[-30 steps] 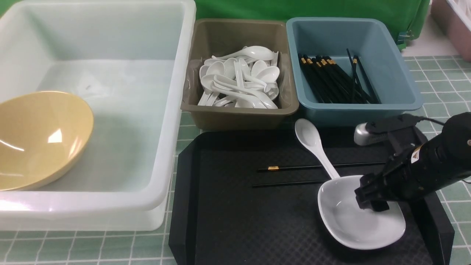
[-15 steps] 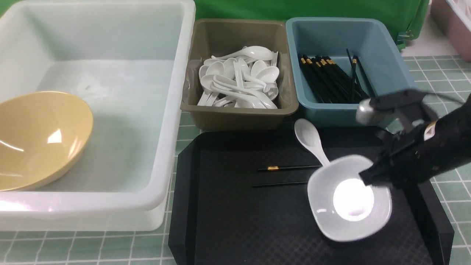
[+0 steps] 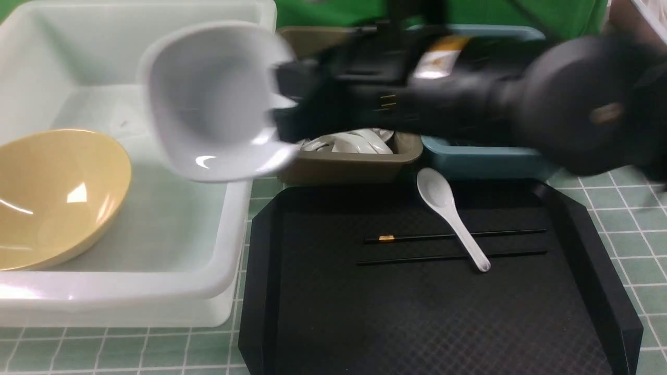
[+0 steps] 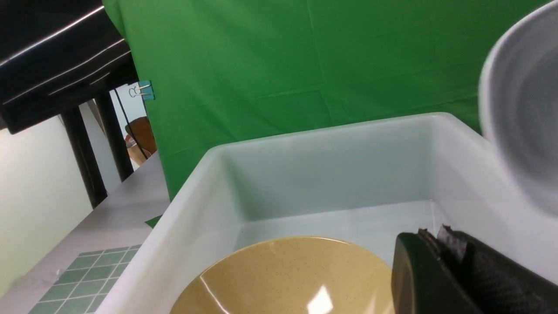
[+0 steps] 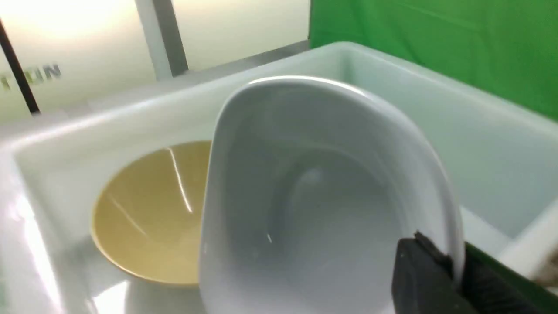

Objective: On blue table put chopsticks spoon bowls plates into blue grey white boxes.
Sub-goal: 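Place the white bowl into the white bin on top of the stacked bowls with the right gripper, then reach down and grasp the white spoon resting in the bowl with the right gripper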

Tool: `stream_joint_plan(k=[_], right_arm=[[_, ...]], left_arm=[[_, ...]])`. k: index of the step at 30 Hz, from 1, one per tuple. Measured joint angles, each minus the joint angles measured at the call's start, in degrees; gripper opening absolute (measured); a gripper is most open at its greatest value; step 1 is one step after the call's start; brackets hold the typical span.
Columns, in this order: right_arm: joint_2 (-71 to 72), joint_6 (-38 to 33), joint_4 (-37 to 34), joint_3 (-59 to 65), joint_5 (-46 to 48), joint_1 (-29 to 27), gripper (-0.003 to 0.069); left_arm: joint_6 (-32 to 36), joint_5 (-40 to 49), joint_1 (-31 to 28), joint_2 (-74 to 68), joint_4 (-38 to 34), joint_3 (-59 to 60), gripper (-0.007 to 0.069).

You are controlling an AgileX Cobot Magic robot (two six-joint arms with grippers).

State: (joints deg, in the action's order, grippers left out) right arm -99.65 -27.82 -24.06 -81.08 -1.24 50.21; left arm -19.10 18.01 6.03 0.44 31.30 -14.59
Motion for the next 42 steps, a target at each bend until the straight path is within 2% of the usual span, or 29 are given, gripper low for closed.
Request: stream_joint_plan(k=[4,11,20,29,32,36,39,40,42], right_arm=[[-12.32,-4.97,-0.12,-10.6,6.8,-0.43,0.0078],[-23.02,-5.59,0.94,-25.72,27.78,-1.45,0.0078],[-25.17,-5.52,5.64,-29.49,33.0,-1.45,0.0108],[-25.0,-5.41,5.96,-29.74,35.01,-1.4,0.03],[-23.73,-5.41,6.92,-30.32,38.93,-1.46,0.0352],[-19.29,-1.41,12.98,-32.7,49.21,-1.66,0.0363],[-14.54,5.64,23.24,-33.75,58.43,-2.5,0.0363],[-12.93,8.44,27.81,-34.13,63.48,-3.63,0.0363],[-10.67,14.25,31.93,-33.72,68.94,-7.39,0.0363]], left_arm=[[-0.19,0.0,0.55,0.0,0.0,0.04,0.0002],[-0.31,-0.12,0.69,0.0,0.0,0.04,0.0002],[-0.31,-0.12,0.69,0.0,0.0,0.04,0.0002],[-0.31,-0.12,0.69,0.0,0.0,0.04,0.0002],[-0.31,-0.07,0.69,0.0,0.0,0.04,0.0002],[-0.31,-0.07,0.69,0.0,0.0,0.06,0.0002],[-0.31,-0.07,0.69,0.0,0.0,0.06,0.0002],[-0.31,-0.07,0.69,0.0,0.02,0.06,0.0002],[-0.31,-0.17,0.75,0.0,0.02,0.06,0.0002]])
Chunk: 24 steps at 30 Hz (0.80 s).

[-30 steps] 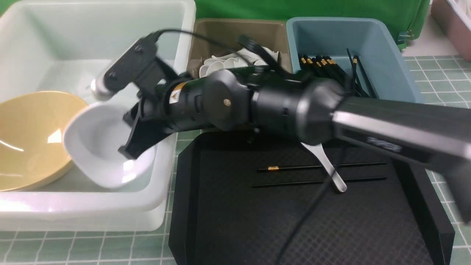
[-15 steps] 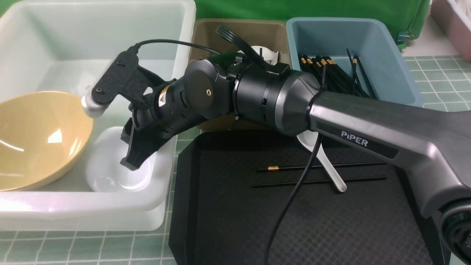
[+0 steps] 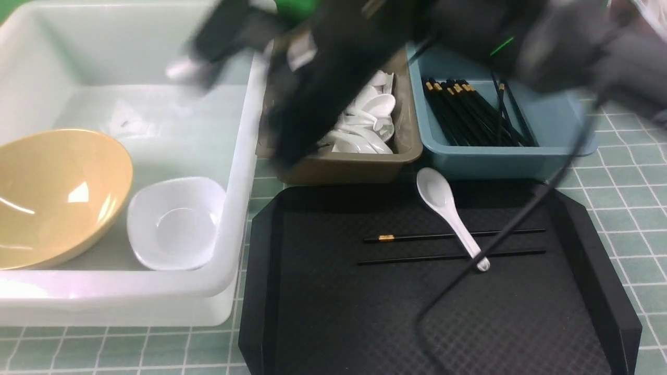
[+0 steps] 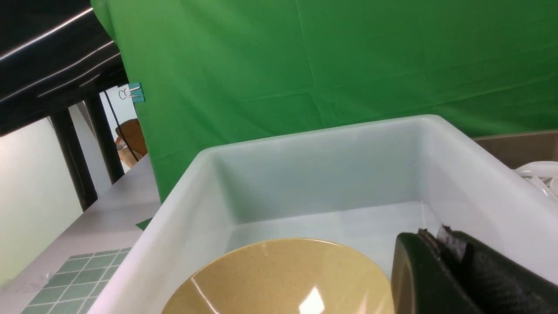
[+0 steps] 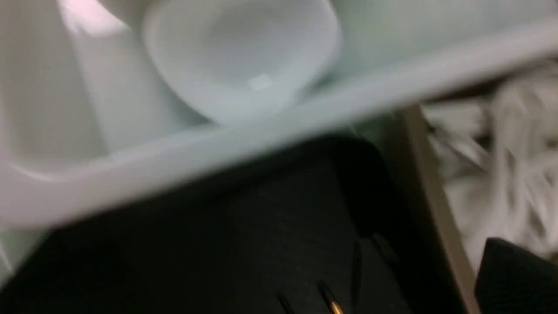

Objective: On blue table put chopsticks spoon bowls plates into blue grey white boxes.
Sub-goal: 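Reach down and grasp the white spoon resting in the bowl with the right gripper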

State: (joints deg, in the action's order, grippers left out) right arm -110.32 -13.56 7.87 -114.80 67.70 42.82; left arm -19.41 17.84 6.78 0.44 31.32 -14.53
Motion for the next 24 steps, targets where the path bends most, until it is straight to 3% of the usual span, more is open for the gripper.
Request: stream_joint_plan(k=[5,7,12,16,22,24], right_arm=[[1.92,8.09,-0.07,13.44,2.15,-11.78,0.0364],[1.55,9.26,-0.57,21.57,-0.78,-13.97,0.0363],[0.8,13.56,-2.05,36.01,-15.6,-16.25,0.0365],[-0.06,16.63,-2.3,39.79,-25.38,-16.5,0.0363],[-1.96,16.77,-2.46,40.05,-28.24,-16.57,0.0323],[-2.01,15.41,-2.71,39.99,-28.02,-16.45,0.0262]], left_arm=[[0.0,-0.16,0.35,0.0,0.0,0.0,0.0002],[0.0,-0.16,0.35,0.0,0.0,0.0,0.0002],[0.0,-0.16,0.35,0.0,0.47,0.0,0.0002],[0.0,-0.16,0.35,0.0,1.48,0.0,0.0002],[0.05,-0.16,0.4,0.0,1.71,0.0,0.0002],[0.05,-0.16,0.41,0.0,1.71,0.0,0.0002]])
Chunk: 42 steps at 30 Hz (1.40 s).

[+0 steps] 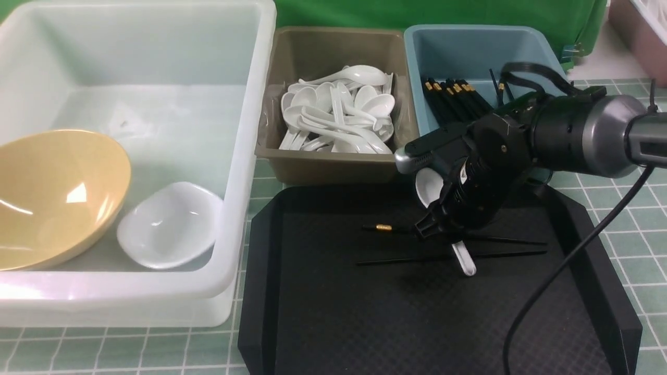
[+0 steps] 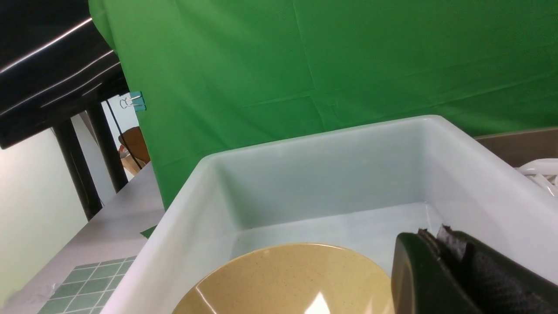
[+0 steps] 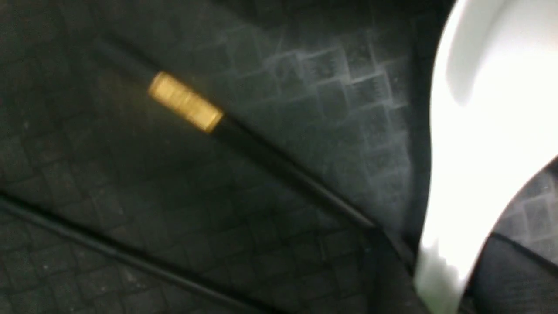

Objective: On blue table put chopsticks spoon bowls plates into blue grey white boxes.
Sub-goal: 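Reach down and grasp the white spoon resting in the bowl with the right gripper, then place the white spoon into the bin of spoons with the right gripper, then grasp the chopsticks with the right gripper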

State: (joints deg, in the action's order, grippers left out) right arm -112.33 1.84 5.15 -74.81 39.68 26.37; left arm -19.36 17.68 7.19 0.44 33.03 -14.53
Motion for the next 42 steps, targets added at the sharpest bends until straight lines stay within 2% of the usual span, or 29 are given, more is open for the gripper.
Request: stream_joint_plan(k=[1,3,8,12,14,16,20,23,26,28,31,33,35,37,39,42], right_arm=[[0.39,-1.84,-0.21,0.0,0.65,0.43,0.0204],[1.2,-3.09,-0.47,0.0,2.36,1.05,0.0169],[6.83,-5.33,-1.09,-0.78,5.94,4.25,0.017],[10.98,-6.85,-1.41,-4.69,3.28,6.17,0.017],[11.5,-7.52,-1.46,-7.19,-1.99,6.61,0.017],[9.92,-7.87,-1.46,-10.16,-13.53,6.53,0.017],[2.01,-7.62,-1.46,-15.22,-29.04,5.0,0.017],[-4.07,-6.25,-1.46,-20.46,-29.8,3.67,0.0182],[-8.91,-5.65,-1.46,-24.9,-23.59,2.48,0.0237],[-10.5,-5.19,-1.46,-28.73,-15.45,1.92,0.0309],[-9.91,-5.94,-1.46,-33.13,-5.06,1.8,0.035],[-8.69,-8.22,-1.46,-36.3,2.13,1.8,0.0359],[-5.53,-14.01,-1.46,-41.28,15.52,1.8,0.036],[-1.57,-15.47,-1.07,-43.25,24.97,1.55,0.036],[2.57,-13.49,-1.12,-42.52,29.59,0.45,0.036],[6.73,-12.62,-1.12,-37.56,30.54,-0.7,0.036]], left_arm=[[0.0,0.0,0.0,0.0,0.0,0.0,0.0002],[0.0,0.0,0.0,0.0,0.0,0.0,0.0002],[0.0,0.0,0.0,0.0,0.0,0.0,0.0002],[0.0,0.0,0.0,0.0,0.04,0.0,0.0002],[0.0,0.0,0.0,0.0,0.04,0.0,0.0002],[0.0,0.0,0.0,0.0,0.06,0.0,0.0002],[0.0,0.0,0.0,0.0,0.13,0.0,0.0002],[0.0,0.0,0.0,0.0,0.18,0.0,0.0002],[0.0,0.0,0.0,0.0,0.18,0.0,0.0002],[0.0,0.0,0.0,0.0,0.18,0.0,0.0002],[0.0,0.0,0.0,0.0,0.18,0.0,0.0002],[-0.24,0.0,0.0,0.0,0.18,0.0,0.0002],[-1.24,0.0,0.0,0.0,0.18,0.0,0.0002],[-2.19,-0.05,0.0,0.0,0.18,0.0,0.0002],[-3.39,-0.05,0.0,0.0,-0.06,0.0,0.0002],[-5.04,0.01,0.05,-0.35,-0.66,0.0,0.0002]])
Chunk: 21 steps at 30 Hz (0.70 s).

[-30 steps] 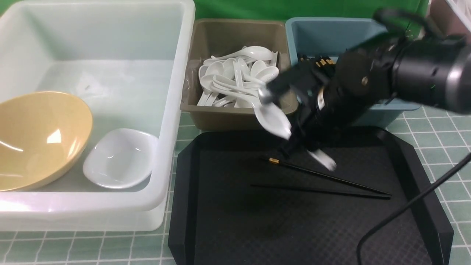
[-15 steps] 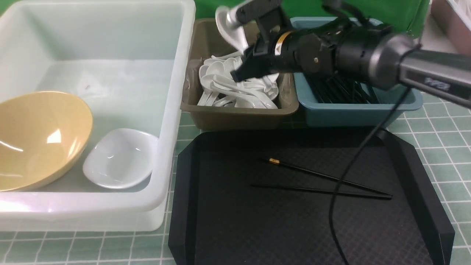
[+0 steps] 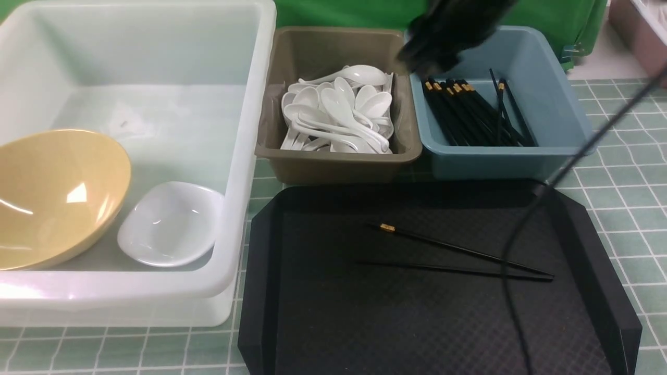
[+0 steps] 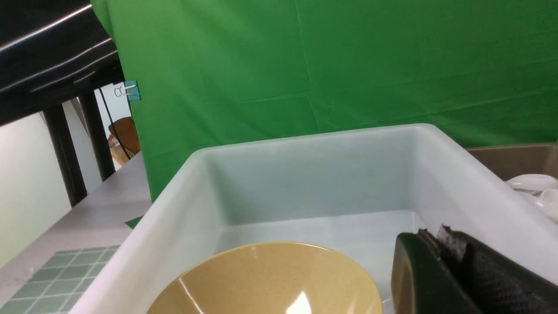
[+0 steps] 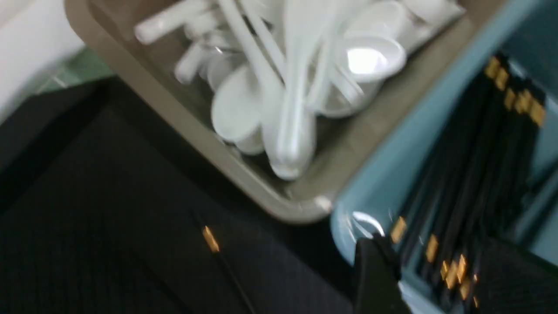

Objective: On blue table put chopsticks spoon bowls plates into blue grey white boxes.
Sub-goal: 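Grasp the chopsticks with the right gripper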

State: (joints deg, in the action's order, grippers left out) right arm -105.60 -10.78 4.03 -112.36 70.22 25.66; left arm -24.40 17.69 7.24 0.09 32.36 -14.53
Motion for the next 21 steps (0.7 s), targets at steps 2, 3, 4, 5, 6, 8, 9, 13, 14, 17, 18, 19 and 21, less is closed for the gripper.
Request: stream_joint_plan(k=[2,3,4,5,6,8,9,13,14,17,18,19,21], right_arm=[[2.24,-0.58,0.07,5.63,0.13,-0.5,0.0359],[2.87,-1.17,-0.1,7.24,0.2,-0.57,0.0359],[3.6,-1.97,-0.78,12.48,0.19,-0.56,0.0359],[3.95,-3.01,-1.55,16.13,0.1,-0.56,0.0359],[4.01,-3.61,-2.09,19.87,-0.42,-0.56,0.0359],[3.87,-4.97,-3.33,25.29,-2.15,-0.5,0.0359],[3.58,-5.79,-4.04,30.18,-4.97,-0.3,0.0359],[2.08,-9.76,-4.04,39.71,-15.19,0.23,0.0359],[1.88,-10.05,-4.04,40.0,-15.79,0.3,0.0359],[-0.18,-11.45,-4.83,40.52,-18.72,0.81,0.0344],[-0.97,-12.07,-5.29,40.52,-19.25,1.04,0.0331],[-2.19,-12.51,-5.58,40.52,-19.53,1.34,0.0311],[-2.92,-12.71,-5.98,40.52,-19.54,1.45,0.0296]], left_arm=[[-0.63,0.59,0.0,-1.03,-0.86,0.0,0.0002],[-0.73,1.25,0.0,-2.12,-1.54,-0.07,0.0002],[-0.79,2.38,0.0,-3.51,-2.35,-0.42,0.0002],[-0.79,3.54,0.0,-4.76,-3.07,-0.79,0.0002],[-0.86,4.73,0.0,-6.03,-3.87,-1.29,0.0002],[-0.86,6.33,0.0,-7.58,-5.2,-1.98,0.0002],[-0.81,7.26,0.0,-8.7,-6.48,-2.55,0.0002],[2.42,12.57,0.0,-14.15,-14.13,-4.48,0.0002],[2.9,12.86,0.0,-14.65,-14.82,-4.54,0.0002],[7.13,12.85,0.0,-17.53,-19.47,-4.56,0.0002],[8.0,12.3,0.0,-17.82,-20.41,-4.56,0.0002],[8.74,11.52,0.0,-17.94,-21.19,-4.56,0.0002],[9.01,10.77,0.0,-17.94,-21.44,-4.56,0.0002]])
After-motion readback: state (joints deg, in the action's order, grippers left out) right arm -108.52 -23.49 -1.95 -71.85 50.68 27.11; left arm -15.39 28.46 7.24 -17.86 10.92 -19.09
